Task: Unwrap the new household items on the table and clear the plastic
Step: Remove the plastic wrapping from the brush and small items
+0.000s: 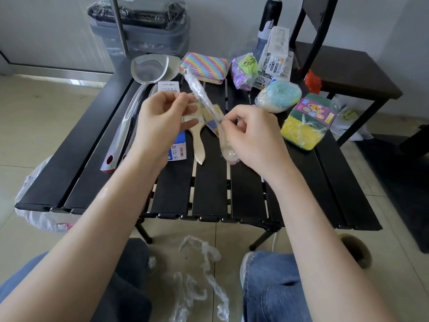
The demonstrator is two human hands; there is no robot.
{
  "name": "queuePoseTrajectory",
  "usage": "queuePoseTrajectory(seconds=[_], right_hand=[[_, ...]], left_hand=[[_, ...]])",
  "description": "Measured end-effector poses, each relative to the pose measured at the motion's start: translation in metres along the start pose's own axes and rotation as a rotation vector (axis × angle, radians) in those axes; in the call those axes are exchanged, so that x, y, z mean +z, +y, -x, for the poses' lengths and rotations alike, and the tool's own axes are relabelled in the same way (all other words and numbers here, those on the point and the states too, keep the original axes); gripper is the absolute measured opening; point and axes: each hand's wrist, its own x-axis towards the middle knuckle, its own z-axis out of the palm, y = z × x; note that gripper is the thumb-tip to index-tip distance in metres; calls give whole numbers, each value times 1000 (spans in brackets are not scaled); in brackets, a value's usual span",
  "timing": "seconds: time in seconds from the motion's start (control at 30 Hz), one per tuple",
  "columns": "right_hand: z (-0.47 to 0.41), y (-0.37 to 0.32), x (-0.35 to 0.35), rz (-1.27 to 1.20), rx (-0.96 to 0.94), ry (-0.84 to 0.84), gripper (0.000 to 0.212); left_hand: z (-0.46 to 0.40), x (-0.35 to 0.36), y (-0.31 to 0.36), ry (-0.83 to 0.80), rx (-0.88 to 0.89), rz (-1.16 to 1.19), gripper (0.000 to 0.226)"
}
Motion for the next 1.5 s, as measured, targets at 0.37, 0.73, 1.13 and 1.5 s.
queuePoseTrajectory(seconds=[0.37, 0.73, 1.13, 1.5], right_hand=[[-1, 8, -6, -219, 118, -87, 12], [2, 1, 6, -130, -167, 96, 17], [3, -5, 15, 276, -148, 193, 15], [6, 22, -4, 161, -167, 235, 17]], left_hand=[[13, 5, 13, -151, 76, 88, 14], [18, 11, 0, 34, 396, -261, 24], [15, 17, -17, 167, 575, -523, 17], [10, -3, 22, -48, 189, -65, 21]])
